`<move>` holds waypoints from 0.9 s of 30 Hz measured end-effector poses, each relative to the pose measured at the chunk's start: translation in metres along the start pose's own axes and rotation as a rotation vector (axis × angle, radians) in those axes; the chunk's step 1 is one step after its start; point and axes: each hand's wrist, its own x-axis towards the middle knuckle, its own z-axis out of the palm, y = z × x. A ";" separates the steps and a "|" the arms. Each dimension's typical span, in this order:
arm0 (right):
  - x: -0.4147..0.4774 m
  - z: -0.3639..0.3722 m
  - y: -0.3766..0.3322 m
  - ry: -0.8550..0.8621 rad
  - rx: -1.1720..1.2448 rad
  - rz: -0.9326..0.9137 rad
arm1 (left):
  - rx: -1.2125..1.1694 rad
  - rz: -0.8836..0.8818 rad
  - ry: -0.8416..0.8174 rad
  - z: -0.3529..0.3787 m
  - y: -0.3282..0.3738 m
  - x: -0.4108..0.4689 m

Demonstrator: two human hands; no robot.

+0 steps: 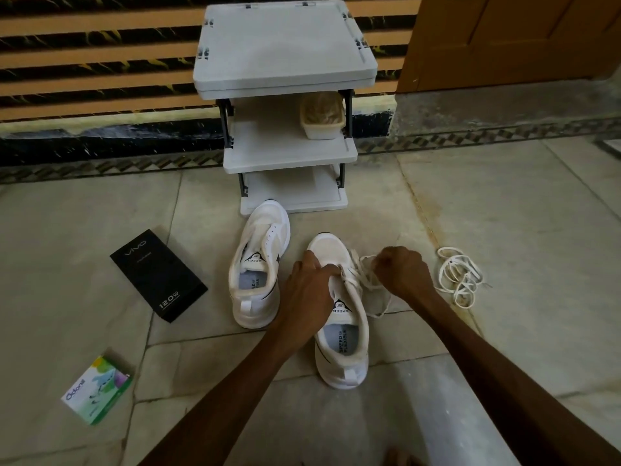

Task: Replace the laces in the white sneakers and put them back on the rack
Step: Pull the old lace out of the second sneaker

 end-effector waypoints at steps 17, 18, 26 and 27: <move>0.013 -0.002 -0.029 -0.008 -0.311 -0.394 | 0.098 0.008 -0.054 0.009 -0.002 0.012; 0.017 -0.003 -0.026 -0.063 -0.299 -0.396 | 0.106 0.011 -0.049 0.009 -0.001 0.012; 0.010 0.012 -0.022 -0.094 -0.188 -0.377 | 0.098 0.013 -0.027 0.009 -0.001 0.012; 0.008 0.015 -0.022 -0.067 -0.163 -0.362 | 0.097 0.015 -0.028 0.009 -0.001 0.011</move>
